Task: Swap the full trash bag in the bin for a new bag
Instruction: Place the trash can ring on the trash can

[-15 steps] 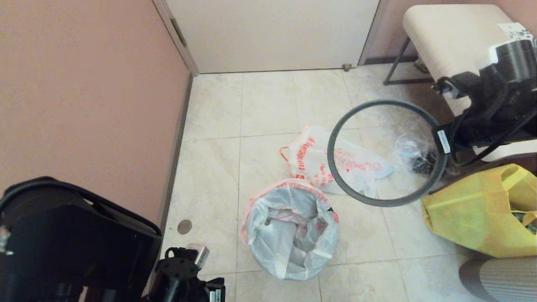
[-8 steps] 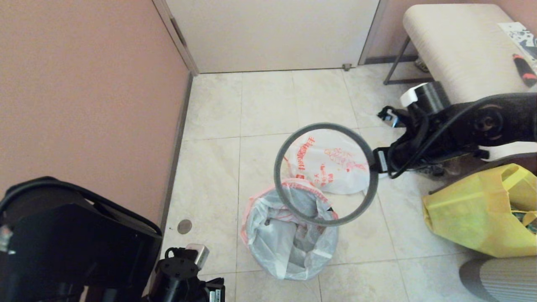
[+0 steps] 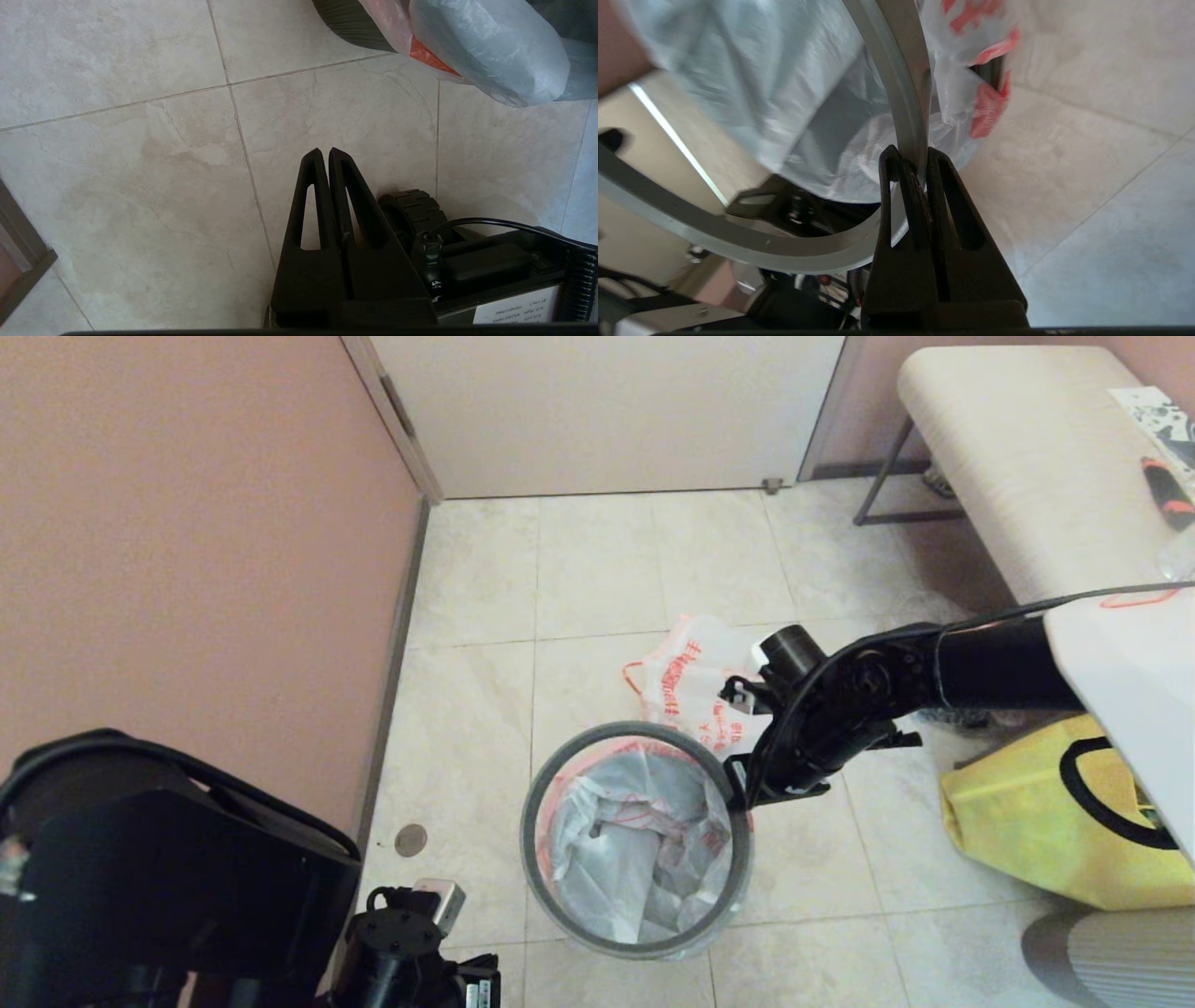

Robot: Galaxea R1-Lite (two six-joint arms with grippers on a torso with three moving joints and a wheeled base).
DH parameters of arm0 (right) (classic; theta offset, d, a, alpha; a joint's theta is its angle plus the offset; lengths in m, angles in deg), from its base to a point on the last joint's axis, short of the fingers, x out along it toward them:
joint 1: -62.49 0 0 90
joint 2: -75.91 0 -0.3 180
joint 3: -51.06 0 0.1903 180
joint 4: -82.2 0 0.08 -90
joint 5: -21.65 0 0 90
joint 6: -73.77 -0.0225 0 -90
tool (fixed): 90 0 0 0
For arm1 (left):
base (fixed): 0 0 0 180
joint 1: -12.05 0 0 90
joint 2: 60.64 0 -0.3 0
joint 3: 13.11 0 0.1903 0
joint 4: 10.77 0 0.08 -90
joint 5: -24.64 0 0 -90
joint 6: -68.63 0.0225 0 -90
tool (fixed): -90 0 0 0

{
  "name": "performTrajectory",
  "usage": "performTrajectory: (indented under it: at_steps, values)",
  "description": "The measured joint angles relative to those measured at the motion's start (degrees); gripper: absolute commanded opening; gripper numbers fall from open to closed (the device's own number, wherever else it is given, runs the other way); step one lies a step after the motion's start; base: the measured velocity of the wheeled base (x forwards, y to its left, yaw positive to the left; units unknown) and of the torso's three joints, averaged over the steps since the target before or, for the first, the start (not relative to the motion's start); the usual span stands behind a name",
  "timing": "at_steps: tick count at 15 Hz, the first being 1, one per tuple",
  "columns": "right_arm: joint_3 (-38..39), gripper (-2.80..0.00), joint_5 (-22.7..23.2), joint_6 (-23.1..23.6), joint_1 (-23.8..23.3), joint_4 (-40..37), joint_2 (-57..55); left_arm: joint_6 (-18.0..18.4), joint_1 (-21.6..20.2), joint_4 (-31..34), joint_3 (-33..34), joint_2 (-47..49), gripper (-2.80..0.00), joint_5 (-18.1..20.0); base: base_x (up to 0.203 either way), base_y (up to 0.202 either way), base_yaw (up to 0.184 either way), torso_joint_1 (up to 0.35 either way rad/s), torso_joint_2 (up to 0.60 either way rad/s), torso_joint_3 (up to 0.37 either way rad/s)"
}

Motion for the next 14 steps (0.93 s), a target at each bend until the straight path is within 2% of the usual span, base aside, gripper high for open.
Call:
performTrajectory:
  at_steps: [2,4,6,10,14]
  values:
    - [-0.3,-2.8,-2.1,0.2,0.3,1.9,-2.6,0.0,0.0,0.0,0.0,0.0,-2.8,0.0,0.0,0.0,0.0,0.0,0.0,0.0]
    - [-0.3,-2.8,-6.6,1.7,0.3,5.4,-5.1,0.0,0.0,0.0,0.0,0.0,-2.8,0.0,0.0,0.0,0.0,0.0,0.0,0.0]
    - [-0.4,-2.8,-8.1,3.6,0.3,6.5,-6.7,0.0,-0.1,0.0,0.0,0.0,-2.8,-0.1,0.0,0.0,0.0,0.0,0.0,0.0]
    - [-0.1,-2.8,-13.0,3.7,0.6,9.3,-7.9,0.0,-0.2,0.0,0.0,0.0,-2.8,-0.1,0.0,0.0,0.0,0.0,0.0,0.0]
    - [3.1,-2.8,-16.5,3.3,3.2,9.4,-4.6,0.0,-0.1,0.0,0.0,0.0,-2.8,0.0,0.0,0.0,0.0,0.0,0.0,0.0]
